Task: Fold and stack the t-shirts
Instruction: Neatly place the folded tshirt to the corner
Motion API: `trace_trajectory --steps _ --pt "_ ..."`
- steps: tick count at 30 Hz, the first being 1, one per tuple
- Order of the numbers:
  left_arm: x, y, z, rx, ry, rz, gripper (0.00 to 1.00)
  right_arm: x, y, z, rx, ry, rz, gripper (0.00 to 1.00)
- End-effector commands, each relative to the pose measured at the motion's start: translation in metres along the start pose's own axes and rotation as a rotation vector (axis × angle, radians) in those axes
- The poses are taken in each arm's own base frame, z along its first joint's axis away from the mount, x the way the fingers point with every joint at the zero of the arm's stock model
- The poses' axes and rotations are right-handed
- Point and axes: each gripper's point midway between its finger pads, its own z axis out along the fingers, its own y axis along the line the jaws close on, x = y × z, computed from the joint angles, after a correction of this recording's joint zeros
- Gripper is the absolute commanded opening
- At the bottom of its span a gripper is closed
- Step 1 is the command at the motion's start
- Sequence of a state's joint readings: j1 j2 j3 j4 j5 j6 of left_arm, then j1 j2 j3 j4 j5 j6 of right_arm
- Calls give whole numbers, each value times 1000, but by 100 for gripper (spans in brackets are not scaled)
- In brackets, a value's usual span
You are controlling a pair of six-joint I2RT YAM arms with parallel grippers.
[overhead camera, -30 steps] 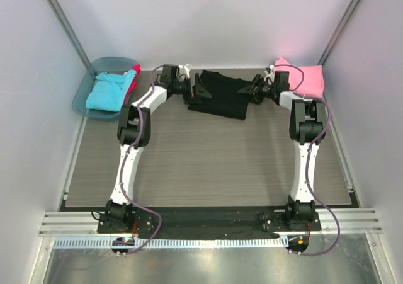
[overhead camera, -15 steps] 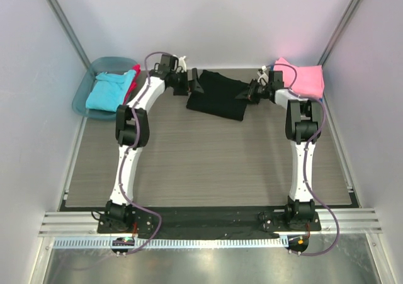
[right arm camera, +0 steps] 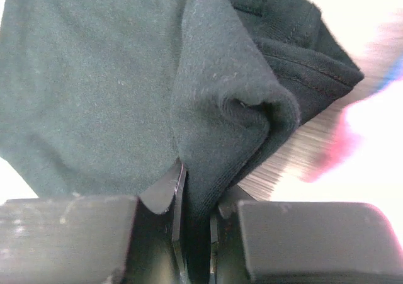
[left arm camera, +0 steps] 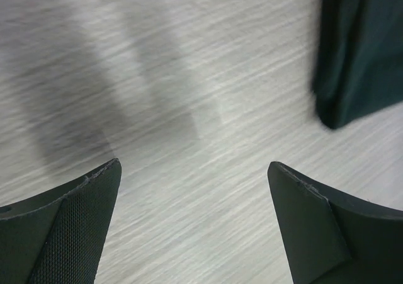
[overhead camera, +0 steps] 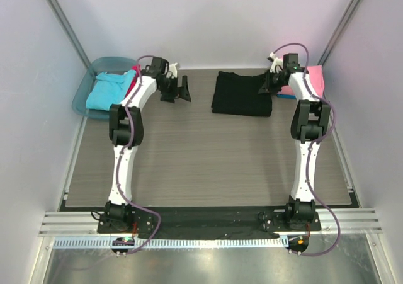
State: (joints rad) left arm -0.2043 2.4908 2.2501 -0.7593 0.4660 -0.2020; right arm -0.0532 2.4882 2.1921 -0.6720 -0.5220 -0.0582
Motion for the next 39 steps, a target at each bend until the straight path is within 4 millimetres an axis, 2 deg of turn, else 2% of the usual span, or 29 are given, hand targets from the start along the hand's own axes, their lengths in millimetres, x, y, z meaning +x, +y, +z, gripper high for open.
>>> trace_trajectory --steps 1,6,11,14,19,22,24,27,33,39 --pt "-18 -38 -32 59 -54 80 100 -29 -14 -43 160 -12 -214 1" --pt "-21 -55 -22 87 -61 104 100 -48 -22 -66 242 -32 -368 1" --pt "-16 -64 -11 117 -42 106 100 -68 -19 -86 286 -69 -450 1" --pt "-10 -70 -7 134 -27 105 100 -86 -16 -100 319 -107 -511 1" --pt "2 -65 -1 119 9 99 100 -110 -6 -119 347 -169 -562 1" --pt "12 -50 3 64 54 108 100 -122 -5 -130 380 -206 -564 1" --pt "26 -41 6 37 106 91 100 -127 -4 -133 391 -223 -561 1" --pt "37 -41 8 51 137 77 100 -136 -5 -135 404 -251 -559 1" --pt "38 -41 9 52 135 71 100 -156 -2 -145 432 -312 -576 1" --pt "37 -51 15 70 129 85 100 -173 4 -167 462 -370 -593 1"
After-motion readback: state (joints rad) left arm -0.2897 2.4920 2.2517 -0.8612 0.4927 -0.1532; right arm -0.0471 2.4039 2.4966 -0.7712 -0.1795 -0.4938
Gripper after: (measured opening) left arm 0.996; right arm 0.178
